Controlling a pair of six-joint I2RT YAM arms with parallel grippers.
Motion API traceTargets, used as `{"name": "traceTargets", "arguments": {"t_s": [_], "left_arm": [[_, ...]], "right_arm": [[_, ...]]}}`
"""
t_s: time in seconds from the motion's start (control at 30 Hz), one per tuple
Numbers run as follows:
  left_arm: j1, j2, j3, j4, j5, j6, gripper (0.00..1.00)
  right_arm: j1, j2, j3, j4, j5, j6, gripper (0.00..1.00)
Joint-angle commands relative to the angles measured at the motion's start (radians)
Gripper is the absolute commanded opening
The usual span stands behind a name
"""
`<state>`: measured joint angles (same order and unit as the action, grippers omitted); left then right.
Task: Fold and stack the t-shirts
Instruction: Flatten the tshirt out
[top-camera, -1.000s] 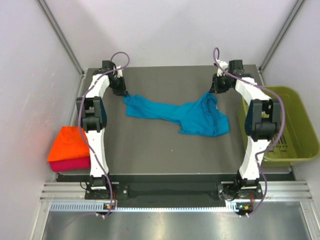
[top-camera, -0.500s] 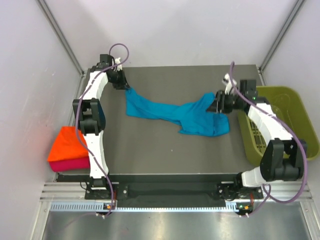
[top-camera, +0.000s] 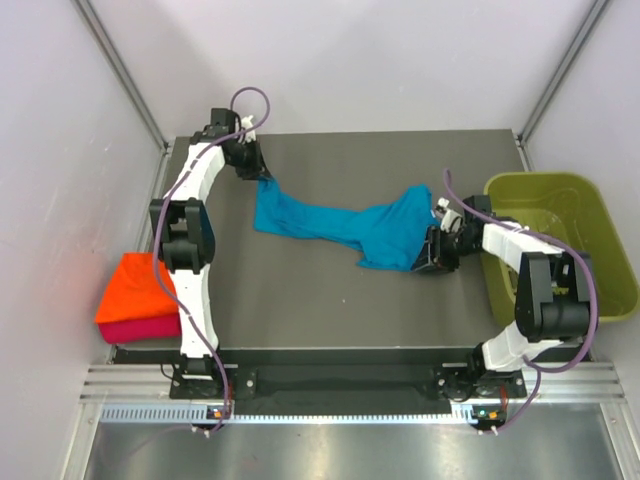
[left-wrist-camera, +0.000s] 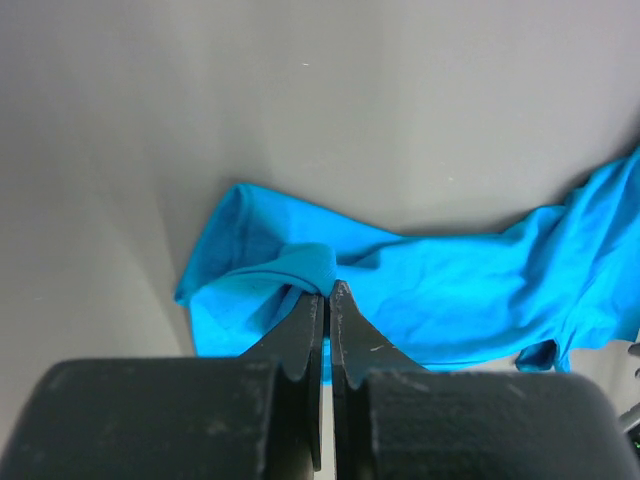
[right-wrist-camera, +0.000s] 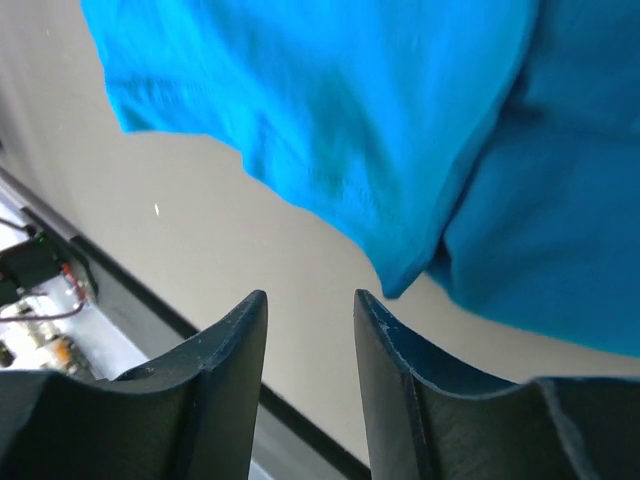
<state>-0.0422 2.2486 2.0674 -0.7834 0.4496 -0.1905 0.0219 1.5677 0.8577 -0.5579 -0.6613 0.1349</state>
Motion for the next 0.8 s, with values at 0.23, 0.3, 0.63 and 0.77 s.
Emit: {"name": "traceTargets", "arguments": {"t_s": [0.23,0.3,0.63,0.77], "left_arm": [[-0.004,-0.083,0.008,0.042,0.035,-0.032,0.0],[-0.004,-0.08,0.008,0.045,0.037,-0.035,0.0],[-0.002,-0.073,0.011,0.047,0.038,-0.046,0.0],[-0.002,-0.075,0.007,0.049,0.029,-0.041,0.0]], "right_arm": [[-0.011,-0.012,0.069,-0.049,0.106,-0.049,0.41],[-0.011,-0.012,0.082,-0.076,0.117,-0.064,0.41],[-0.011,0.04,0.113,-0.057,0.17,-0.066,0.41],[-0.011,0.066,0.119,-0.039,0.175,-0.066,0.39]]}}
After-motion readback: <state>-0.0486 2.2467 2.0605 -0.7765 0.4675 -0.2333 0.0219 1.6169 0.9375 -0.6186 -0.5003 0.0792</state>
